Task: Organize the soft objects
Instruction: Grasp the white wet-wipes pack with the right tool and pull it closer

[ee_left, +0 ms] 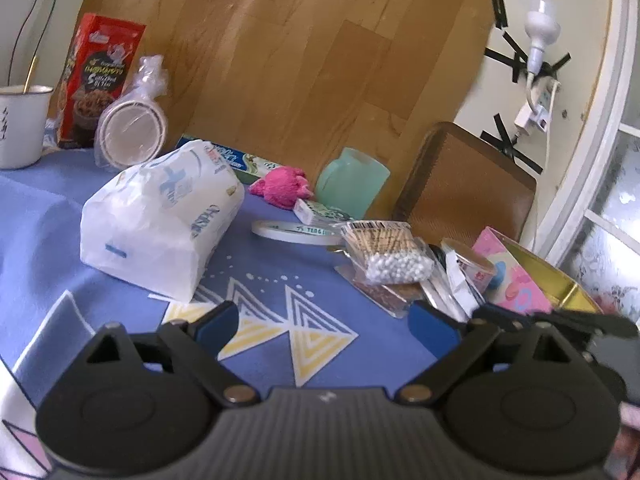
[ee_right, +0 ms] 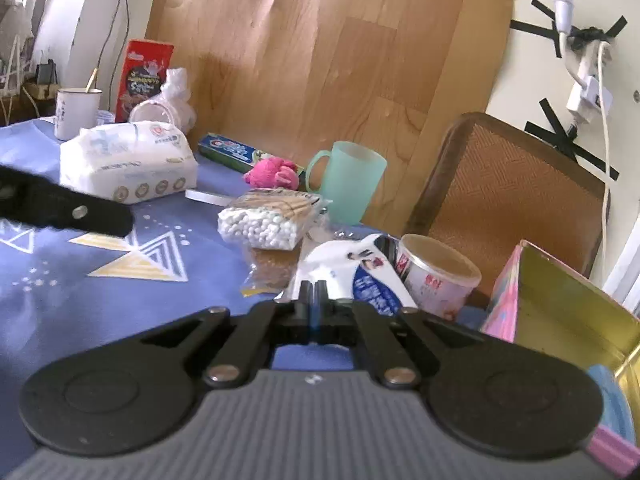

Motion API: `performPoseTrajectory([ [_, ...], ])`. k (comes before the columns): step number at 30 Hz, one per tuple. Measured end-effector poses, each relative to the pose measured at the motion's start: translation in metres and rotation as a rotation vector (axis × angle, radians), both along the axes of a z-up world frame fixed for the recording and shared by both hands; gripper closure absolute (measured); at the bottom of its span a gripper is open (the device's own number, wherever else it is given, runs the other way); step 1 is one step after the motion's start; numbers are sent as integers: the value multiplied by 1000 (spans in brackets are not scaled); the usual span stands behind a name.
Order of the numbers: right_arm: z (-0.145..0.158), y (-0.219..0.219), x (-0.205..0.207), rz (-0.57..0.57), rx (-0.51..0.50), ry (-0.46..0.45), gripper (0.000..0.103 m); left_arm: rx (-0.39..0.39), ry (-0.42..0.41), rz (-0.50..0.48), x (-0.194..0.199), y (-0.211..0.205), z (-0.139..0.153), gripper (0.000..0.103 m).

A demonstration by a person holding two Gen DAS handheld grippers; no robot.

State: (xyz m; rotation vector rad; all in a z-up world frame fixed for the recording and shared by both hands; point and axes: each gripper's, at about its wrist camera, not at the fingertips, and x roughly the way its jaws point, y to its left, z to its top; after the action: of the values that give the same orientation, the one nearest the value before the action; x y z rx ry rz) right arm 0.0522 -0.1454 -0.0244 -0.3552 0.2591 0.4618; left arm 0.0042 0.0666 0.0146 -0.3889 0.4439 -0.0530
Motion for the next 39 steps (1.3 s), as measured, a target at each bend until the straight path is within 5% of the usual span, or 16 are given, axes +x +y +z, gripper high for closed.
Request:
performPoseTrajectory([
  [8, -12, -5, -61, 110, -41, -29, 99, -36, 22, 0, 2, 5, -2, 6],
  [11, -6, -3, -42, 38, -36, -55, 85, -23, 25, 3, 2, 2, -2, 6],
  [13, -3, -2, -25, -3, -14, -55, 64, -16, 16, 2, 1, 2, -1, 6],
  [22, 1, 23, 35, -60, -62, -56, 61, -15, 6, 10, 1, 1, 0, 4],
  [24, 3, 29, 39, -58, -57, -48, 64, -15, 1, 11, 0, 1, 0, 3],
  [26, 3, 30, 43, -54, -49, -32, 86, -18, -7, 12, -1, 2, 0, 3],
  [33, 0, 15, 20, -58, -25, -73, 94, -46, -4, 10, 0, 7, -1, 2],
  [39, -6, -7, -45, 130, 29, -2, 100, -59, -8, 9, -1, 8, -1, 1],
])
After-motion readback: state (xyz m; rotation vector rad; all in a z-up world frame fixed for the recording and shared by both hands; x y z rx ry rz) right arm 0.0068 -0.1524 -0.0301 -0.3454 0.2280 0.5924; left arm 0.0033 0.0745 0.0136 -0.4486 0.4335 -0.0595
